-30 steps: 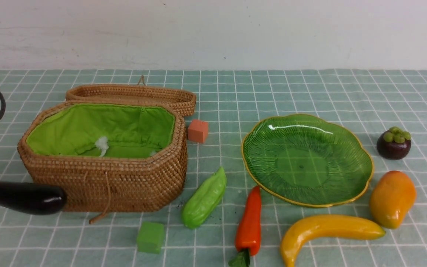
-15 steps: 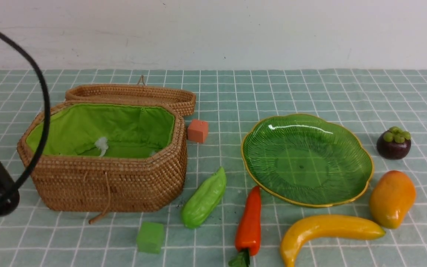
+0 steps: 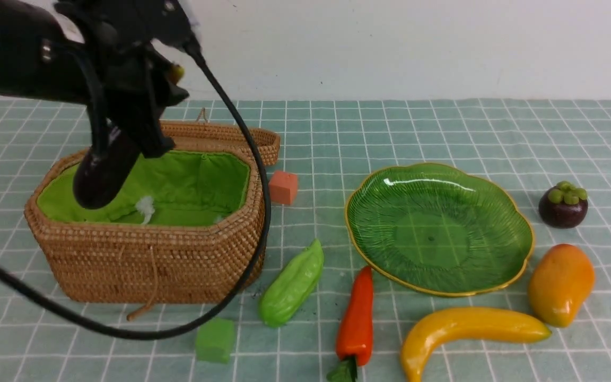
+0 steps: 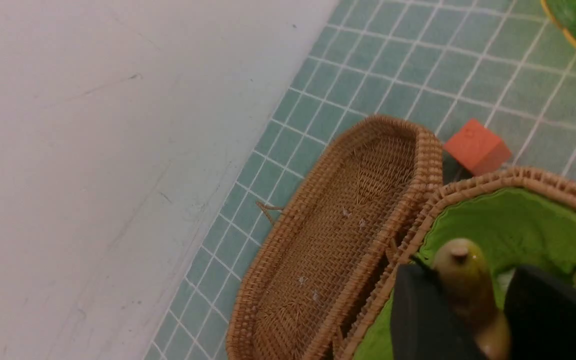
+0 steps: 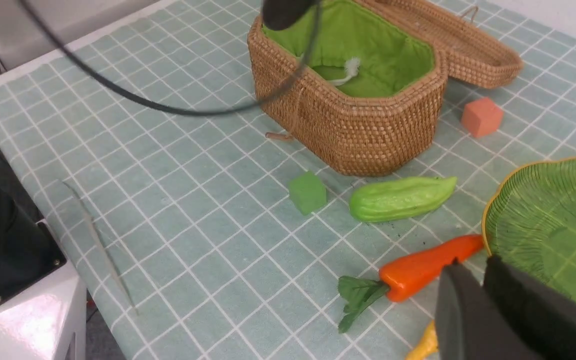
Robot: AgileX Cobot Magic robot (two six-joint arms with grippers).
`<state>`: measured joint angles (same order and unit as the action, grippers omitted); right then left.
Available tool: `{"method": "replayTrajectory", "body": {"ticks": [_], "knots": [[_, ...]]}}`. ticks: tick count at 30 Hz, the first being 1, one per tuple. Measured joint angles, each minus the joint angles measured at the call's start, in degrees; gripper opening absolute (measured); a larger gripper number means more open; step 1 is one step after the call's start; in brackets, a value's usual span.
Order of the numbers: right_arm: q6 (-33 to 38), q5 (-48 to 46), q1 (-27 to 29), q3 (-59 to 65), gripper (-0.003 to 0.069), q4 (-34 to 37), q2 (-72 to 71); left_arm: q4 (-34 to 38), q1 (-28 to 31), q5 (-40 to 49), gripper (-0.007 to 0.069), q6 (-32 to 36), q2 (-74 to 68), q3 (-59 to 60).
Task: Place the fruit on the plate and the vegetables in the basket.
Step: Use the left arm to grab an eggplant and put it into the left basket, then take a chayote with your left arm and place it on the basket on the left.
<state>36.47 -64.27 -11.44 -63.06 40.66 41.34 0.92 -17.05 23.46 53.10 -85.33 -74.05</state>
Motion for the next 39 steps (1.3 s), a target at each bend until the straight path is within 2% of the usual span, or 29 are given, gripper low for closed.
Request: {"method": "replayTrajectory", "body": {"ticks": [2,5,12,14,18,19,21,22,23,26,28,29,31,32,33,35,36,37,39], "knots": [[-0.1,-0.1,0.0,0.0,0.0073,-0.1,0.0,-5.5,-0.1,-3.0,0.0211,0.5,-4.1,-0.1],[-0.3,-0.6,0.0,0.0,0.0073,-0.1,0.0,-9.7,-0.1,-4.6,0.0211,0.5,-7.3,-0.1],[-0.5,-1.2,0.0,0.0,0.0072,-0.3,0.0,-11.0,-0.1,-3.1,0.0218,-4.3,-8.4,-0.1],[-0.5,-1.2,0.0,0.0,0.0072,-0.3,0.0,-11.0,-0.1,-2.7,0.0253,-5.7,-8.4,-0.1],[-0.5,-1.1,0.0,0.0,0.0072,-0.5,0.0,-11.0,-0.1,-0.7,0.047,-7.9,-8.4,-0.1],[-0.5,-1.1,0.0,0.0,0.0072,-0.5,0.0,-11.0,-0.1,-0.4,0.0481,-8.0,-8.4,-0.1],[-0.5,-1.0,0.0,0.0,0.0072,-0.5,0.0,-11.0,-0.1,1.6,0.0603,-8.5,-8.3,-0.1],[-0.5,-1.0,0.0,0.0,0.0072,-0.5,0.0,-10.9,-0.1,1.8,0.061,-8.6,-8.3,-0.1],[-0.7,-1.0,0.0,0.0,0.0072,-0.5,0.0,-10.3,-0.1,3.3,0.0647,-9.7,-8.0,-0.1],[-1.7,-1.0,0.0,0.0,0.0072,-0.5,-0.1,-6.7,-0.2,5.4,0.0653,-13.8,-6.9,-0.1],[-3.1,-1.1,0.0,0.0,0.0073,-0.6,-0.4,-0.4,-0.6,6.6,0.0598,-21.6,-4.5,-0.1],[-3.7,-1.1,0.0,0.0,0.0073,-0.7,-0.5,0.9,-0.8,6.9,0.058,-23.1,-4.0,-0.1],[-5.4,-1.8,0.0,0.0,0.0073,-1.8,-1.7,7.9,-3.8,9.1,0.0416,-31.8,-0.9,-0.2],[-6.4,-2.6,0.0,0.0,0.0073,-2.4,-2.3,9.4,-5.3,10.2,0.035,-33.9,-0.1,-0.2],[-7.7,-3.7,0.0,0.0,0.0073,-3.4,-3.4,11.4,-8.9,12.8,0.0213,-37.0,0.7,-0.4],[-9.2,-5.0,0.0,0.0,0.0073,-4.5,-5.0,12.4,-12.8,16.3,0.0092,-40.3,1.0,-0.6],[-9.4,-5.0,0.0,0.0,0.0073,-4.7,-5.2,12.5,-13.8,16.7,0.0066,-40.6,1.0,-0.6],[-10.7,-6.4,0.0,0.0,0.0073,-6.0,-6.7,12.7,-16.6,19.7,0.0008,-42.4,0.1,-1.0],[-12.5,-7.7,0.0,0.0,0.0073,-7.6,-9.1,12.2,-20.8,24.8,-0.0013,-44.1,-2.5,-2.8]]}}
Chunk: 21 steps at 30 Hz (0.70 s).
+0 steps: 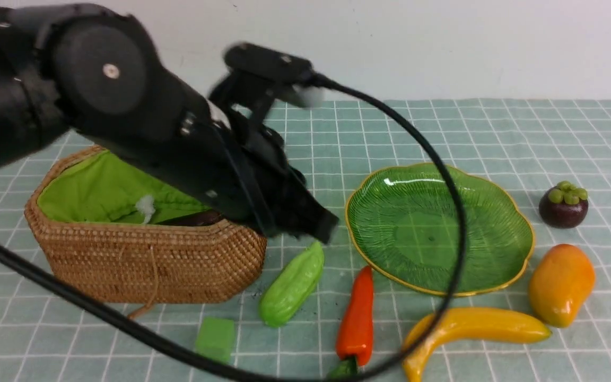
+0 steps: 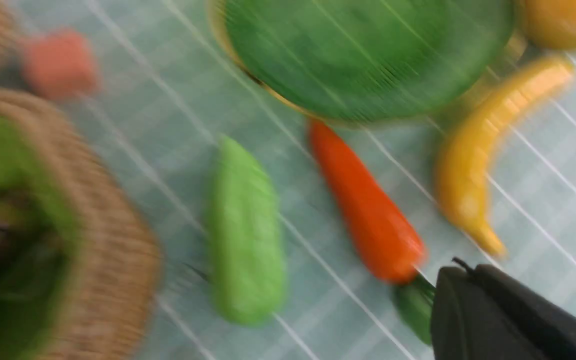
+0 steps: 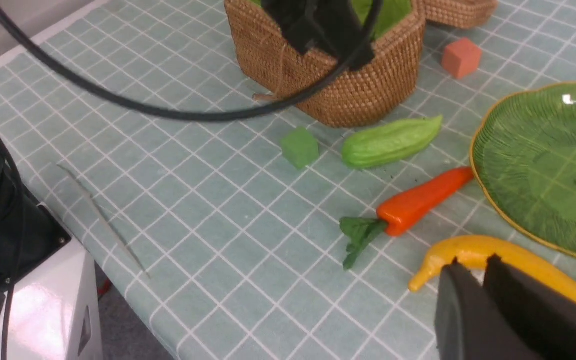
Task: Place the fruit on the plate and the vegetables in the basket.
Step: Take a chayote with your left arm and place it on the basket on the left.
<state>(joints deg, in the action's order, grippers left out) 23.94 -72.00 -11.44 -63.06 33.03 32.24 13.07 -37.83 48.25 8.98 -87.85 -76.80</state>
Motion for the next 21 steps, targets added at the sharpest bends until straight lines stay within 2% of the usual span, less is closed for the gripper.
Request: {"method": "replayTrajectory", "body": {"ticks": [3,5,9,10,11,13,14,16,21], "knots": [[-1.9,-0.6,0.0,0.0,0.0074,-1.7,-3.2,-2.7,-3.0,3.6,0.0002,-2.5,-5.1,-3.6],[-2.4,-0.6,0.0,0.0,0.0076,-2.5,-5.0,-5.9,-4.1,5.1,0.0053,-4.8,-9.5,-6.9],[-2.9,-0.6,0.0,0.0,0.0076,-3.3,-7.6,-12.6,-4.3,5.4,0.0238,-9.4,-16.8,-12.7],[-2.9,-0.6,0.0,0.0,0.0076,-3.4,-7.8,-15.8,-4.3,5.4,0.0314,-11.4,-19.3,-14.8],[-2.9,-0.6,0.0,0.0,0.0076,-3.6,-7.8,-15.8,-4.3,5.4,0.0314,-11.7,-19.7,-15.1],[-2.9,-0.6,0.0,0.0,0.0077,-3.8,-7.9,-22.0,-4.3,5.2,0.0445,-16.5,-24.2,-17.9],[-2.9,-0.6,0.0,0.0,0.0077,-3.8,-7.9,-22.4,-4.3,5.2,0.0453,-16.5,-24.2,-17.9],[-2.9,-0.6,0.0,0.0,0.0077,-3.8,-7.9,-29.0,-4.3,4.7,0.0531,-20.2,-28.0,-18.7],[-2.9,-0.6,0.0,0.0,0.0078,-3.8,-7.9,-34.8,-4.2,4.1,0.0551,-21.7,-32.3,-19.0]]}}
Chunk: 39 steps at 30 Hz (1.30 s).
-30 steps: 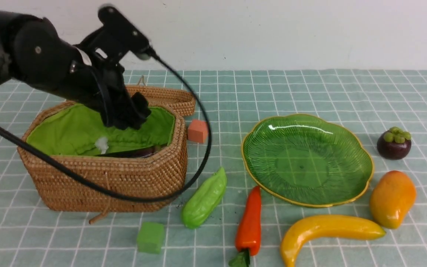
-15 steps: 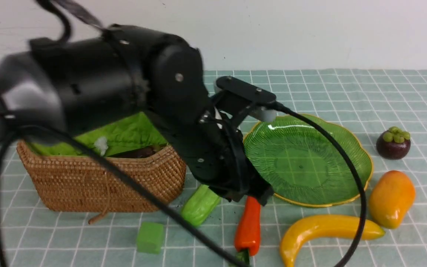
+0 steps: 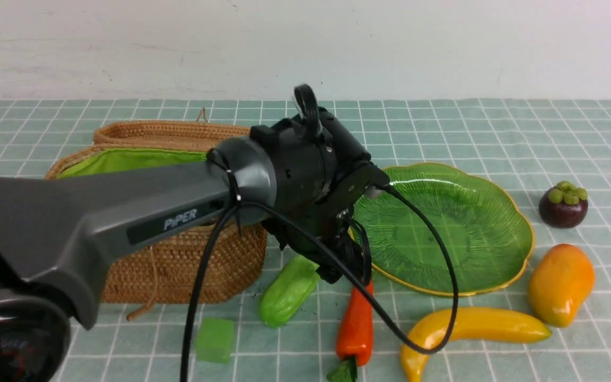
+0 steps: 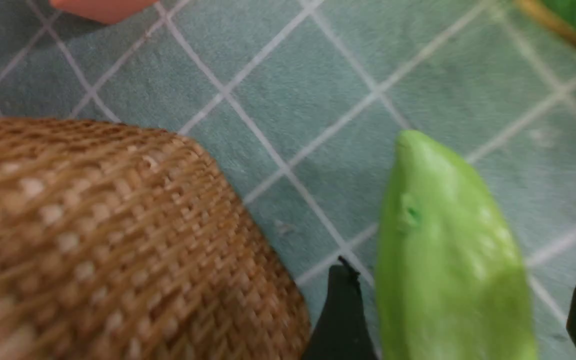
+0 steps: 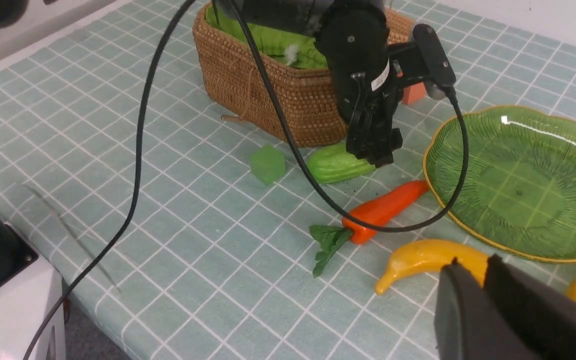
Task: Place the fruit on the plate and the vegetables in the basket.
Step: Take a chayote with your left arm and place it on the basket on the left.
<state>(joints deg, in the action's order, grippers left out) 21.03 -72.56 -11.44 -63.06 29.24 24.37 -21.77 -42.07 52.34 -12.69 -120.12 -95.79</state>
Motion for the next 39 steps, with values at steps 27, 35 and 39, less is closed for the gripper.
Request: {"method": "replayTrajectory", "body": {"ticks": [27,35,39], "knots": [[0.0,0.0,0.0,0.0,0.0095,0.0,0.0,1.0,-5.3,7.1,0.0408,8.1,7.5,-7.2],[0.0,2.8,0.0,0.0,0.0101,-0.1,0.0,2.0,5.9,14.4,0.0408,33.2,27.1,-4.2],[0.0,3.7,0.0,0.0,0.0104,-0.3,0.0,5.0,17.7,11.8,0.0408,46.7,28.4,2.1]]}}
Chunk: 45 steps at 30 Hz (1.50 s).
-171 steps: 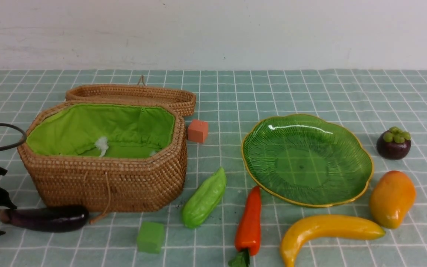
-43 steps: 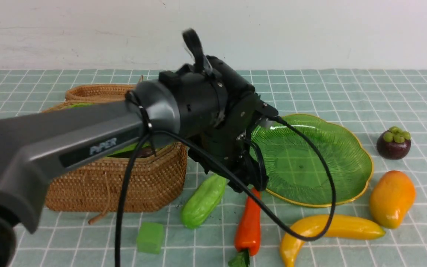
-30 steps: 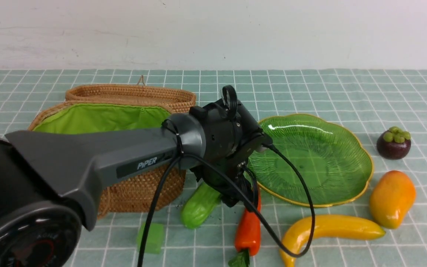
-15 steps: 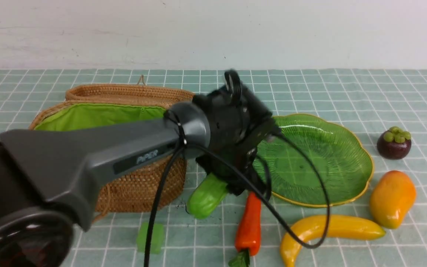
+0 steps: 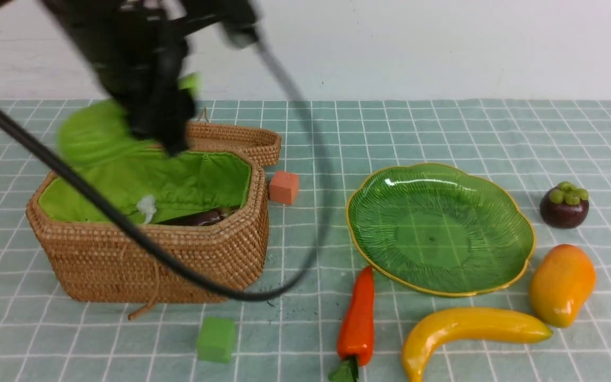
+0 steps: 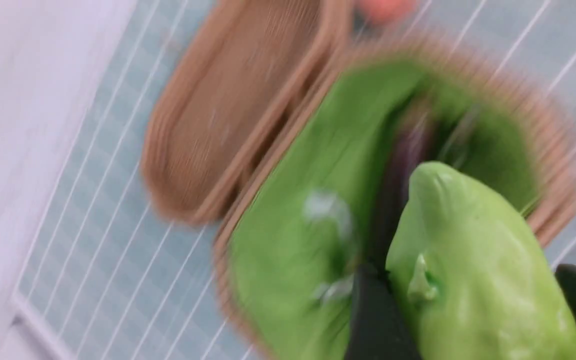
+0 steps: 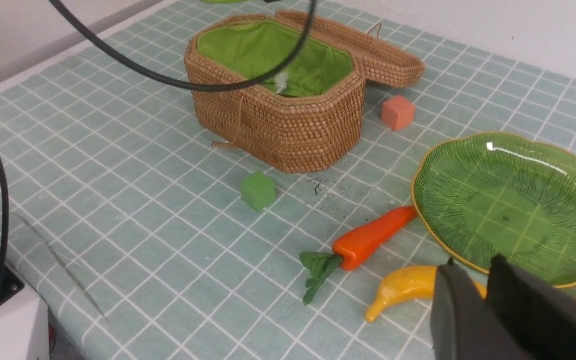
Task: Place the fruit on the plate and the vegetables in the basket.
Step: Take a chayote with your left arm and place it on the basket on the left, then use the left arm to grab a carrot and put it into the left basket
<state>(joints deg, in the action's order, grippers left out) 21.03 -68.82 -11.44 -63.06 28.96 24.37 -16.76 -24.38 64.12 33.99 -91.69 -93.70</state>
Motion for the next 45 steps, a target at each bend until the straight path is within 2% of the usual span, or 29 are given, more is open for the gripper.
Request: {"method": "replayTrajectory", "body": {"ticks": [1,2,3,5,8,13,16,17,19,21,23,25,27,29,30,31,33,36,37,39,40,44,45], "knots": [[0.0,0.3,0.0,0.0,0.0104,0.0,0.0,0.3,0.5,-0.4,0.0408,1.4,-0.1,0.8],[0.0,1.8,0.0,0.0,0.0107,-0.1,0.0,2.9,3.7,-3.7,0.0408,6.5,-1.4,3.6],[0.0,3.2,0.0,0.0,0.0108,-0.1,0.0,4.0,4.7,-5.3,0.0408,8.7,-2.2,4.9],[0.0,6.4,0.0,0.0,0.0108,-0.1,0.0,5.7,6.1,-9.1,0.0408,11.0,-4.5,6.6],[0.0,9.2,0.0,0.0,0.0108,0.1,0.0,6.4,6.6,-12.3,0.0408,10.7,-6.7,7.1],[0.0,12.2,0.0,0.0,0.0108,0.7,0.0,6.3,6.8,-14.7,0.0418,6.5,-8.3,7.4],[0.0,12.2,0.0,0.0,0.0108,0.8,0.0,6.1,6.8,-14.5,0.049,4.6,-8.3,7.4],[0.0,12.2,0.0,0.0,0.0108,1.0,0.0,6.1,6.8,-14.4,0.0573,2.1,-8.3,7.4],[0.0,12.2,0.0,0.0,0.0108,1.0,0.0,6.1,6.9,-13.9,0.0636,-0.7,-7.9,7.4],[0.0,12.2,0.0,0.0,0.0108,1.0,0.0,6.1,6.9,-13.4,0.0657,-3.1,-7.5,7.4],[0.0,12.2,0.0,-0.1,0.0108,0.8,0.0,6.9,6.6,-13.0,0.065,-8.5,-6.5,7.4],[-0.3,11.6,0.0,-0.6,0.0108,-0.2,0.0,8.8,5.3,-12.7,0.0601,-14.9,-5.2,7.4],[-1.2,9.7,0.0,-1.3,0.0108,-1.3,0.0,11.1,2.5,-12.3,0.0504,-22.1,-4.0,7.4],[-3.1,6.5,0.0,-1.9,0.0108,-2.4,0.0,13.2,-2.6,-11.3,0.035,-28.4,-3.1,7.4],[-4.1,4.3,0.0,-2.0,0.0108,-3.0,0.0,14.5,-6.3,-10.3,0.0247,-31.4,-2.9,7.3],[-4.4,3.6,0.0,-2.1,0.0108,-3.3,0.0,14.7,-6.9,-10.1,0.023,-32.5,-2.9,7.3],[-5.4,-1.1,0.0,-2.2,0.0108,-4.4,0.0,16.8,-14.8,-8.3,0.0038,-38.6,-4.3,7.3],[-5.6,-3.7,0.0,-2.2,0.0108,-4.6,0.0,17.6,-18.6,-7.9,0.0004,-40.2,-6.7,7.3],[-5.6,-3.8,0.0,-2.2,0.0108,-4.6,0.0,17.7,-19.7,-8.0,0.0008,-40.5,-8.3,7.3],[-5.8,-3.8,0.0,-2.3,0.0109,-4.6,0.0,17.5,-21.2,-8.5,0.0086,-41.2,-12.4,7.3],[-5.8,-3.8,0.0,-2.3,0.0109,-4.6,0.0,17.5,-21.2,-8.5,0.0096,-41.3,-13.2,7.3],[-5.9,-3.8,0.0,-2.3,0.0111,-4.2,0.0,17.5,-21.4,-12.3,0.0361,-45.8,-19.5,7.3],[-5.9,-3.8,0.0,-2.3,0.0111,-4.1,0.0,17.5,-21.4,-12.8,0.0386,-46.3,-20.0,7.3]]}}
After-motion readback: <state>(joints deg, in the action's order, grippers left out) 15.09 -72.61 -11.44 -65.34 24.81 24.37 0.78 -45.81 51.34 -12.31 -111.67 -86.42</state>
